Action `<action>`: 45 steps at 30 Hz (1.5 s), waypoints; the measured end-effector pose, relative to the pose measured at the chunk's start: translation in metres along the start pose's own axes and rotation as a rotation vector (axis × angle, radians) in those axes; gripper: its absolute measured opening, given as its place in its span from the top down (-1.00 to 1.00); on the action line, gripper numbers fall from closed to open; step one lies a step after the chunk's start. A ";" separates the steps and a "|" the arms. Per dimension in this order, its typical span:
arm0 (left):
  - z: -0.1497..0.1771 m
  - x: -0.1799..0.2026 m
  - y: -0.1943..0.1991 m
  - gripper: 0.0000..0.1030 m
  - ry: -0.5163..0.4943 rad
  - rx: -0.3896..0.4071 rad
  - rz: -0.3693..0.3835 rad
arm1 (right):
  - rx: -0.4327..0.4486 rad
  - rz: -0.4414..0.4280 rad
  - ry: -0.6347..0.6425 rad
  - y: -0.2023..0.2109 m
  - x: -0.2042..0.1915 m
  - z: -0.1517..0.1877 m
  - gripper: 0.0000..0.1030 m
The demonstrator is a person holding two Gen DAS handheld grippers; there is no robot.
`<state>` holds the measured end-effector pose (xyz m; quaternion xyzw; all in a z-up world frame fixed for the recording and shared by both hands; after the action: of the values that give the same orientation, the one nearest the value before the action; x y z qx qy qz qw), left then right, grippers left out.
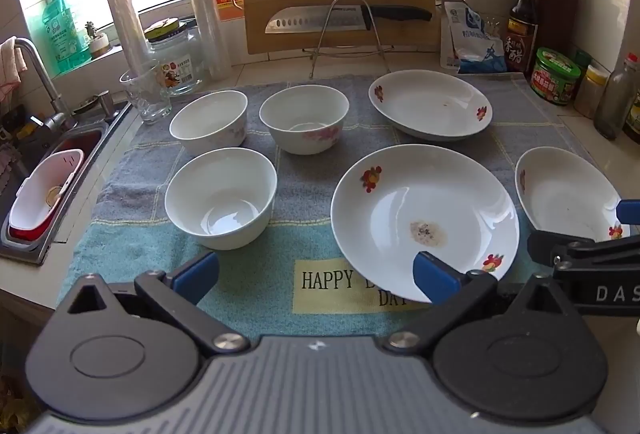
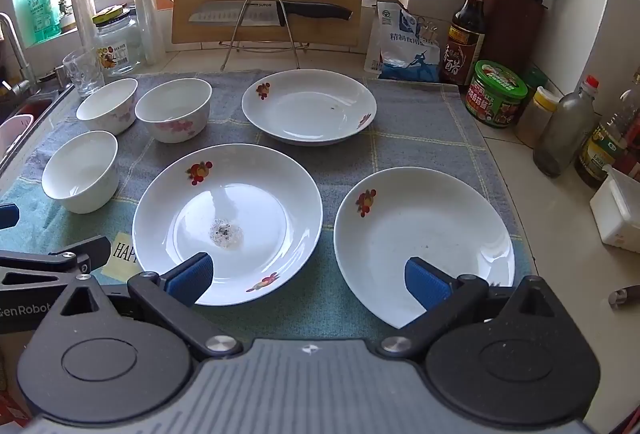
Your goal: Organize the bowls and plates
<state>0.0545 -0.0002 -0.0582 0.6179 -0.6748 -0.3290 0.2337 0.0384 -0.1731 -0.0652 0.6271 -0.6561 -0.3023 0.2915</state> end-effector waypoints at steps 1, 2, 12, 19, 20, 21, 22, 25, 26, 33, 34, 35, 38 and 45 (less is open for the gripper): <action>0.000 -0.001 0.000 -0.99 0.002 0.000 0.001 | 0.000 0.000 0.001 0.000 0.000 0.000 -1.00; 0.000 -0.003 0.000 -0.99 0.004 -0.001 0.003 | 0.001 -0.001 -0.003 0.000 0.000 0.000 -1.00; -0.002 0.001 0.001 -0.99 -0.021 -0.012 -0.001 | 0.001 -0.004 -0.011 0.007 0.007 -0.012 -1.00; -0.001 0.001 0.000 -0.99 -0.023 -0.016 0.002 | 0.005 0.002 -0.016 0.009 0.005 -0.011 -1.00; -0.001 0.001 0.000 -0.99 -0.023 -0.017 0.001 | 0.010 0.000 -0.018 0.010 0.007 -0.011 -1.00; -0.001 0.001 0.000 -0.99 -0.023 -0.016 0.001 | 0.010 0.001 -0.018 0.010 0.006 -0.011 -1.00; 0.000 0.001 0.000 -0.99 -0.022 -0.016 0.002 | 0.010 0.001 -0.017 0.010 0.006 -0.011 -1.00; 0.000 0.001 0.001 -0.99 -0.022 -0.017 0.003 | 0.010 0.001 -0.017 0.010 0.006 -0.011 -1.00; 0.000 0.001 0.001 -0.99 -0.021 -0.016 0.003 | 0.011 0.000 -0.018 0.010 0.006 -0.011 -1.00; 0.000 0.001 0.001 -0.99 -0.021 -0.016 0.003 | 0.014 0.000 -0.017 0.011 0.006 -0.012 -1.00; 0.000 0.001 0.001 -0.99 -0.021 -0.016 0.004 | 0.013 0.000 -0.018 0.011 0.006 -0.012 -1.00; 0.000 0.001 0.001 -0.99 -0.020 -0.016 0.004 | 0.013 0.000 -0.018 0.011 0.006 -0.012 -1.00; 0.000 0.001 0.001 -0.99 -0.022 -0.017 0.003 | 0.013 0.001 -0.018 0.011 0.006 -0.012 -1.00; -0.001 0.001 0.001 -0.98 -0.021 -0.017 0.005 | 0.017 0.000 -0.015 0.012 0.007 -0.013 -1.00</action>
<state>0.0543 -0.0008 -0.0574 0.6108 -0.6759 -0.3408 0.2324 0.0399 -0.1802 -0.0473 0.6272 -0.6607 -0.3016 0.2812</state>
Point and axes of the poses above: each gripper's, at about its wrist camera, not at the fingertips, and y roughly against the way its jaws point, x to its right, z to its underside, the point moved 8 cm from there along -y, roughly the way its jaws point, and after that the axes turned 3 degrees about -y, right-handed, at the moved point
